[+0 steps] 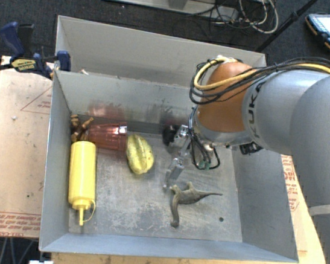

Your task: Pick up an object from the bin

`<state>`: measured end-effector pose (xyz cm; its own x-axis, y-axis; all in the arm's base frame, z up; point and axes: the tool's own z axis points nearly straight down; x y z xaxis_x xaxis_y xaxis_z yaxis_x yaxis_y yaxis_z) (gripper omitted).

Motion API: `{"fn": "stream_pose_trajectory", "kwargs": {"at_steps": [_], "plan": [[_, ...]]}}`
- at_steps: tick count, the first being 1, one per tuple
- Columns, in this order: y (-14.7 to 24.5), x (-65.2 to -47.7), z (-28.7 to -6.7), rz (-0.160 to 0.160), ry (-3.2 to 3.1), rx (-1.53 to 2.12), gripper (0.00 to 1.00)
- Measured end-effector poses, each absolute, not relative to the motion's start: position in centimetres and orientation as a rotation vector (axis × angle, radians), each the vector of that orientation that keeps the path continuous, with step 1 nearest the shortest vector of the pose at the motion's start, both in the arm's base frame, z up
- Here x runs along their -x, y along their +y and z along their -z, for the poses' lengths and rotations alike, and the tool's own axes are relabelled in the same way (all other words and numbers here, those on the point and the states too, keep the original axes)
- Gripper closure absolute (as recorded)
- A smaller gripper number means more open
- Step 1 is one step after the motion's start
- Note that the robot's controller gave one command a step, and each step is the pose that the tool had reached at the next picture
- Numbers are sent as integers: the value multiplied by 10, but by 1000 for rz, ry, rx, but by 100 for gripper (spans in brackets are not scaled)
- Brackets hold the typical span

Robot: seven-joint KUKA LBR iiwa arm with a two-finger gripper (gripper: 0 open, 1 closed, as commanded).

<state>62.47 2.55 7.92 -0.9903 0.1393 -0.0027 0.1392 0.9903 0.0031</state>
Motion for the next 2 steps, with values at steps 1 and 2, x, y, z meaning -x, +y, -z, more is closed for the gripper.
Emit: {"fn": "stream_pose_trajectory", "kwargs": {"at_steps": [1,2], "plan": [[14,-627,-70,-13,3126,-341,0],[44,-642,-86,4,3126,-359,0]]}}
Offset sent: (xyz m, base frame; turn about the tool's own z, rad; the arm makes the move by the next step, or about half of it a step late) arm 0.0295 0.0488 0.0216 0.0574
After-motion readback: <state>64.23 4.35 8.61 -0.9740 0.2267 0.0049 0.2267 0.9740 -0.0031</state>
